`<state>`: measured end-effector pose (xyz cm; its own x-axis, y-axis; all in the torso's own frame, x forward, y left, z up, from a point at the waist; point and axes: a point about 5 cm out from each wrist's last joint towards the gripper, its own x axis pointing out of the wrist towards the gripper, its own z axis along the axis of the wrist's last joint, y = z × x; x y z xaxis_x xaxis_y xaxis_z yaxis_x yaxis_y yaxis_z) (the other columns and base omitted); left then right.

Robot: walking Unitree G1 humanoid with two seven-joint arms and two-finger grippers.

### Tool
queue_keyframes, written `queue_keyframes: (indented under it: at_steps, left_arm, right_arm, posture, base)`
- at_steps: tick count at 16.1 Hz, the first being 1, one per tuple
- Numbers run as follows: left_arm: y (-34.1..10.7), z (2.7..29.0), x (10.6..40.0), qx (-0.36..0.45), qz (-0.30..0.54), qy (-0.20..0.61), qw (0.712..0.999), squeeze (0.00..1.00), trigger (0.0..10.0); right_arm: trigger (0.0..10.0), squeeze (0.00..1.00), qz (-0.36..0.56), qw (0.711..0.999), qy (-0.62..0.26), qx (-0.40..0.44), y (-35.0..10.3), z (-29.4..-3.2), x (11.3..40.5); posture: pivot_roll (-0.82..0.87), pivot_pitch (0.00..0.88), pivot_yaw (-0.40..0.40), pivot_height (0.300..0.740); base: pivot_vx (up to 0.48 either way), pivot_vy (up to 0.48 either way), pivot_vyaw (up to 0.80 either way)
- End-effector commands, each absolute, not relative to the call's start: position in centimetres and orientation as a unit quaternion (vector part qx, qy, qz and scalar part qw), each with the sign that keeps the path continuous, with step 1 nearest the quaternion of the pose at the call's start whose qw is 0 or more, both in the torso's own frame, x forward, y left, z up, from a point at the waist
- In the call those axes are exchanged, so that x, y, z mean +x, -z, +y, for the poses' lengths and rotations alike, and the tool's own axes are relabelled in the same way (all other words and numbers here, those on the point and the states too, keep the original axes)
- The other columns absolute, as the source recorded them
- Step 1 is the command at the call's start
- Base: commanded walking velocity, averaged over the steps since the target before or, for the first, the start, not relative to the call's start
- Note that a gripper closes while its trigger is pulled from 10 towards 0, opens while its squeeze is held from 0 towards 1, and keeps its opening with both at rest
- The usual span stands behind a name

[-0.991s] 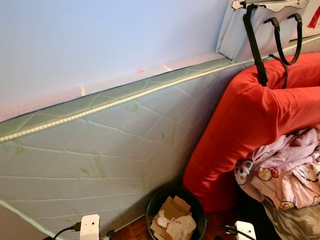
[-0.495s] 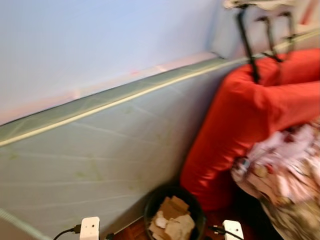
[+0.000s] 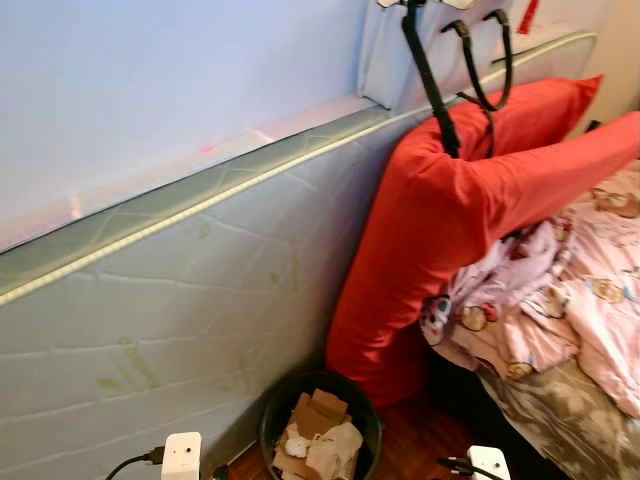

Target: Clean up the room

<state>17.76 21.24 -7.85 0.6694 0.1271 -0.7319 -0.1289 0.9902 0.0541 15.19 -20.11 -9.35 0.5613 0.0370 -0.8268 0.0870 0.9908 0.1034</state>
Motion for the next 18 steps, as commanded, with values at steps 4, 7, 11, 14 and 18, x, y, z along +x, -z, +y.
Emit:
queue_keyframes:
  at_steps: [4,7,11,14,18]
  left_arm:
    - [8.1,21.1,17.3,0.001,0.412,-0.071,0.909,0.0,10.0]
    - [8.1,21.2,17.4,-0.002,0.41,-0.074,0.909,0.0,10.0]
    - [8.1,21.1,17.4,-0.004,0.408,-0.077,0.91,0.0,10.0]
    - [8.1,21.0,17.5,-0.004,0.406,-0.076,0.91,0.0,10.0]
    - [8.0,20.9,17.6,0.0,0.406,-0.072,0.911,0.0,10.0]
  right_arm:
    - [10.0,0.0,0.478,0.876,0.003,0.065,9.6,-18.9,15.1]
    - [10.0,0.0,0.479,0.875,-0.005,0.063,9.6,-18.1,15.5]
    - [10.0,0.0,0.48,0.875,-0.015,0.058,9.5,-17.2,15.9]
    - [10.0,0.0,0.479,0.876,-0.019,0.054,9.5,-17.3,16.0]
    - [10.0,0.0,0.473,0.879,-0.022,0.053,9.4,-17.4,16.1]
  posture:
    - [0.05,0.0,-0.049,0.731]
    - [0.05,0.0,-0.052,0.731]
    - [0.06,0.0,-0.056,0.731]
    - [0.06,0.0,-0.057,0.731]
    - [0.05,0.0,-0.059,0.731]
  base:
    - [0.0,-0.24,-0.75]
    - [0.0,0.0,-0.74]
    - [0.0,0.0,-0.74]
    - [0.0,0.0,-0.49]
    - [0.0,0.0,0.0]
